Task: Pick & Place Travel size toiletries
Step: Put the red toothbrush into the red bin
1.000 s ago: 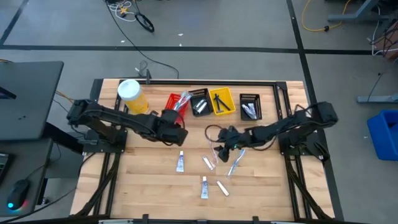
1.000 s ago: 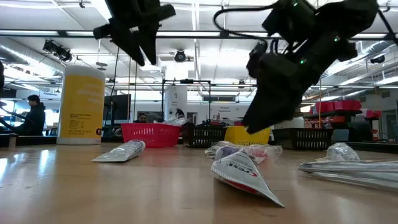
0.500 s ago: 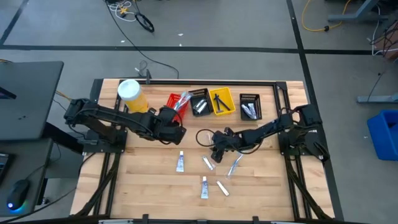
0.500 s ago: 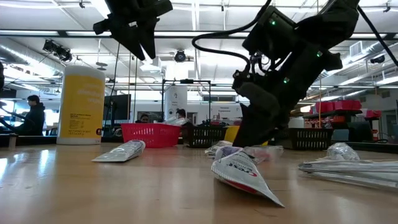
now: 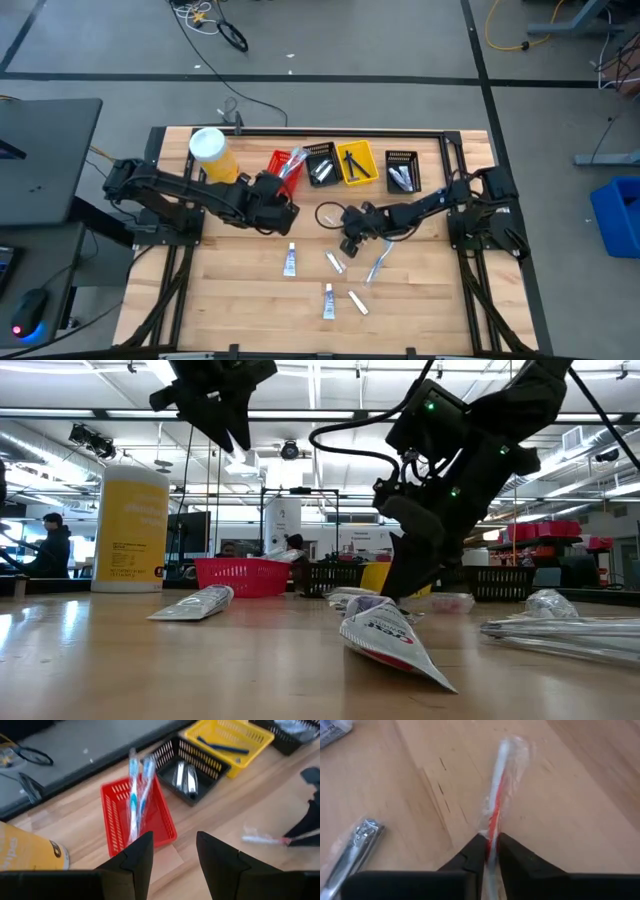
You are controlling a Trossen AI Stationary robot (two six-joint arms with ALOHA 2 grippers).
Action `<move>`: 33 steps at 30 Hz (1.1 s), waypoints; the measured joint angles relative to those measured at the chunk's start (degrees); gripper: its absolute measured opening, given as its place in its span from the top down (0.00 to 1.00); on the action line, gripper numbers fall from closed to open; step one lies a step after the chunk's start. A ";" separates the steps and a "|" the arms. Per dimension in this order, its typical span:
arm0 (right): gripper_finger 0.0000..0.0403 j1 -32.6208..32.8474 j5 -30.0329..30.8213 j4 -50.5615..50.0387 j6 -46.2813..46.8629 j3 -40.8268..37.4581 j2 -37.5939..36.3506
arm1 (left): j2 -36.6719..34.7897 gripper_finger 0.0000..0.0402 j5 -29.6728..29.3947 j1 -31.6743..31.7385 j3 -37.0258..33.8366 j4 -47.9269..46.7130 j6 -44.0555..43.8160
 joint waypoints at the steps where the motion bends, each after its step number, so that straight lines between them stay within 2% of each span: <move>1: 0.87 -0.55 -1.42 0.06 -0.02 0.00 -0.04 | 0.01 0.61 -0.99 -0.45 0.00 0.00 -0.04; 4: 0.88 -1.81 -4.95 -0.10 -1.51 -0.06 -0.85 | 0.01 0.61 -1.21 -1.68 0.00 0.00 -0.51; 7: 0.89 -2.60 -7.62 -0.57 -3.97 -0.26 -3.52 | 0.01 0.61 1.89 -2.47 0.00 0.09 -0.03; 10: 0.89 -3.16 -7.65 0.20 -7.24 -0.17 -8.18 | 1.05 0.61 4.95 -2.90 0.00 1.94 3.31; 16: 0.89 -4.38 -12.73 0.04 -16.71 -0.11 -19.09 | 2.30 0.61 9.17 -3.70 -0.13 11.01 24.77; 22: 0.89 -4.61 -12.17 -0.67 -22.20 -0.09 -25.42 | 3.53 0.61 12.24 -4.07 -0.08 26.52 41.30; 25: 0.89 -4.57 -12.77 -1.73 -23.04 -0.11 -26.18 | 3.99 0.61 13.14 -4.06 -0.04 31.01 48.92; 30: 0.89 -4.58 -17.83 -3.97 -23.06 -0.12 -25.36 | 3.92 0.61 13.62 -3.69 0.02 36.49 61.36; 33: 0.89 -4.55 -18.29 -3.33 -23.04 -0.13 -24.92 | 3.92 0.60 17.88 -2.74 0.02 38.32 68.60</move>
